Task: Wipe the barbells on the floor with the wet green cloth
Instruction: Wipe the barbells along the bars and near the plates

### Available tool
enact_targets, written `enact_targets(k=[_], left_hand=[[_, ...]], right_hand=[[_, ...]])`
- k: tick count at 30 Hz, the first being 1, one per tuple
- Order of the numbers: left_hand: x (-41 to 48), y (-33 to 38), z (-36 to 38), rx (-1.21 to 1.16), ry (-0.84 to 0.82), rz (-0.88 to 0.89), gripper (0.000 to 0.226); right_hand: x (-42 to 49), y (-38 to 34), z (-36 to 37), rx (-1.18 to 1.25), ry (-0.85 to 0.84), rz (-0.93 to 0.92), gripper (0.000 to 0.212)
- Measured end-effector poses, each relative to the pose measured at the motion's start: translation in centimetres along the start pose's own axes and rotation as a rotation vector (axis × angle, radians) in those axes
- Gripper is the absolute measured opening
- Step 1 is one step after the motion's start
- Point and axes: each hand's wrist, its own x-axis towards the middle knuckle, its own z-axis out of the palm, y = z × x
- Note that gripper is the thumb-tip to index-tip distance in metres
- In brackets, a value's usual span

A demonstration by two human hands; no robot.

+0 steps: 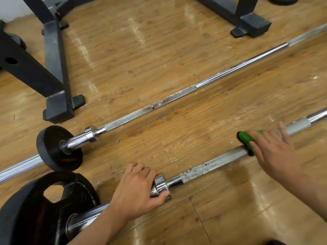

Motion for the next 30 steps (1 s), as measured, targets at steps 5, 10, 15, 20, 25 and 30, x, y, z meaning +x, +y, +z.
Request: enact_targets(k=[5,10,15,20,25,30], left_hand=[[-0.1,-0.1,-0.1,0.012,0.035,0.008,0.068],[0.0,-0.2,-0.3,0.06,0.059,0.117,0.058],[-0.4,1.9,-0.7,0.112,0.016,0.073,0.051],[-0.6,3.4,-0.1,0.09,-0.003,-0.077,0.076],[0.1,3.5,-0.1,0.111,0.027,-0.085,0.072],[0.6,2.9,-0.1,0.086,-0.017,-0.099,0.066]], right_hand=[[0.1,-2.9,0.8,0.105,0.03,0.284,0.039],[-0.2,-8.3,0.3,0.188,0.017,0.188,0.04],[-1.1,-16.9,0.3,0.257,-0.028,-0.076,0.03],[-1.8,-17.3,1.0,0.19,-0.059,-0.371,0.037],[-0.2,-5.9,1.0,0.029,0.017,-0.235,0.042],[0.7,-1.0,0.8,0.009,0.01,0.104,0.04]])
